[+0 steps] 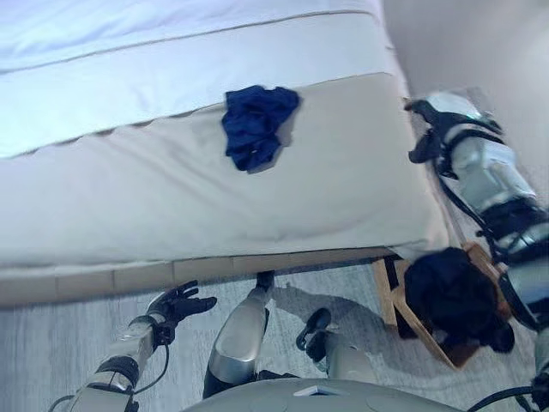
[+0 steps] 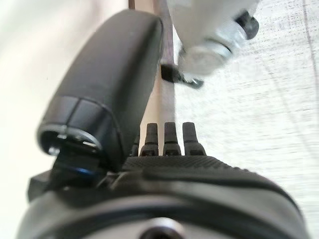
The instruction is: Pick up the clothes from the bed and place them into the basket
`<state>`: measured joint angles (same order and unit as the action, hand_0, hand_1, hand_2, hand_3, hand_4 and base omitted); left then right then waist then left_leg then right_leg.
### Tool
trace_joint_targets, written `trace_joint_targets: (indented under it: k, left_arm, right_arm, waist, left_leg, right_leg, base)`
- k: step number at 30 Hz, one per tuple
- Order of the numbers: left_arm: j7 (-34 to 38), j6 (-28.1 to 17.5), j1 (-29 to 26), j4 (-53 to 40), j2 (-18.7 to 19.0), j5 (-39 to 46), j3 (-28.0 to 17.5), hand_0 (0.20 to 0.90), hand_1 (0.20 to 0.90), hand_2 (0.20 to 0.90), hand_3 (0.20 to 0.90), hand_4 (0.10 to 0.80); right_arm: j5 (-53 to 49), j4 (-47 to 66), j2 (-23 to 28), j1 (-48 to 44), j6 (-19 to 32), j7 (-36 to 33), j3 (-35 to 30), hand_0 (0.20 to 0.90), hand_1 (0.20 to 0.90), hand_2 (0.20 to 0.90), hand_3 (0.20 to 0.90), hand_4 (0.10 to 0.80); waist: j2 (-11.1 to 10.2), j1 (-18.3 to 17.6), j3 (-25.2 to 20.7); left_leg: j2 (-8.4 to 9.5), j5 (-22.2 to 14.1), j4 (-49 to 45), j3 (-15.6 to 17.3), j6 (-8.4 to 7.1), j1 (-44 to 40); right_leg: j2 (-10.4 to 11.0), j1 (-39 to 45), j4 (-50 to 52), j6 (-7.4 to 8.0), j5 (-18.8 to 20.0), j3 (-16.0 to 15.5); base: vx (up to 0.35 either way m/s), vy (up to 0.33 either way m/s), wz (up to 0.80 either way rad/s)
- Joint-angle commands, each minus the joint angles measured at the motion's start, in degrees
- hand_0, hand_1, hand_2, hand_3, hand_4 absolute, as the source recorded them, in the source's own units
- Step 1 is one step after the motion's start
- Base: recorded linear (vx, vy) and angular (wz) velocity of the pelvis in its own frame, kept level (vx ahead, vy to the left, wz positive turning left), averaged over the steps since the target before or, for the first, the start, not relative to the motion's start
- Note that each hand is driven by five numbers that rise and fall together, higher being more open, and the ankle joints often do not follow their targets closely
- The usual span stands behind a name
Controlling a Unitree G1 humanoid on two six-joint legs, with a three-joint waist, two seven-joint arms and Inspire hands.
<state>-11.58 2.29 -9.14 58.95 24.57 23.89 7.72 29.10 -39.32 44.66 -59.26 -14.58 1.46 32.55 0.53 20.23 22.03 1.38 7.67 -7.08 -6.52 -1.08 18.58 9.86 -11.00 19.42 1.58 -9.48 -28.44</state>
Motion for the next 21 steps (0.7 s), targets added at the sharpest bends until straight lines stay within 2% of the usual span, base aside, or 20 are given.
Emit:
trace_joint_targets:
  k: [1,5,11,16,21]
  left_arm:
    - [-0.3,-1.8,2.7,-0.8,2.9,2.4,1.4,0.9,0.9,0.9,0.9,0.8]
    - [-0.2,-3.2,3.6,-2.0,1.8,4.2,1.3,0.9,0.9,0.9,0.9,0.8]
    - [-2.5,-6.5,6.2,-4.0,2.0,7.8,2.2,0.9,0.9,0.9,0.9,0.8]
    - [-4.2,-7.3,7.6,-4.5,2.1,9.7,2.5,0.9,0.9,0.9,0.9,0.8]
    - [-6.4,-8.0,8.8,-5.0,2.7,10.7,2.5,0.9,0.9,0.9,0.9,0.8]
  right_arm:
    - [5.3,1.2,1.0,-12.1,-0.4,-15.2,1.8,0.9,0.9,0.9,0.9,0.8]
    - [2.9,-3.1,-1.1,-16.8,-2.3,-18.6,3.9,0.9,0.9,0.9,0.9,0.8]
    - [1.2,-11.8,-4.0,-20.8,-5.5,-18.9,8.7,0.9,0.9,0.9,0.9,0.8]
    - [1.1,-17.2,-5.5,-23.5,-7.7,-17.1,10.2,0.9,0.9,0.9,0.9,0.8]
    - [3.6,-19.2,-6.3,-26.1,-6.2,-16.0,12.7,0.9,0.9,0.9,0.9,0.8]
  waist:
    - [0.2,2.8,4.7]
    - [1.1,5.3,7.7]
    - [1.7,8.4,7.8]
    - [2.5,10.0,7.8]
    - [2.7,11.2,7.8]
  left_leg:
    - [3.36,-8.1,-5.8,-1.0,3.99,3.5]
    - [4.06,-6.6,-7.1,-2.1,4.01,8.5]
    - [3.45,-3.8,-5.1,-4.0,3.62,15.7]
    - [3.7,-3.1,-5.5,-4.7,3.42,19.9]
    - [4.0,-3.4,-7.8,-5.5,3.52,23.5]
  right_leg:
    - [2.3,-2.9,8.5,0.11,-0.4,2.1]
    - [3.2,-7.0,12.1,0.35,-2.0,0.7]
    - [3.9,-12.8,13.8,0.92,-2.6,-3.0]
    - [5.1,-15.7,16.3,1.15,-3.1,-4.6]
    - [5.7,-18.3,18.3,1.39,-3.4,-5.5]
  base:
    - [-0.032,0.082,0.31]
    - [-0.046,0.043,0.26]
    - [-0.006,0.014,0.17]
    - [0.016,0.049,0.2]
    - [0.019,0.03,0.11]
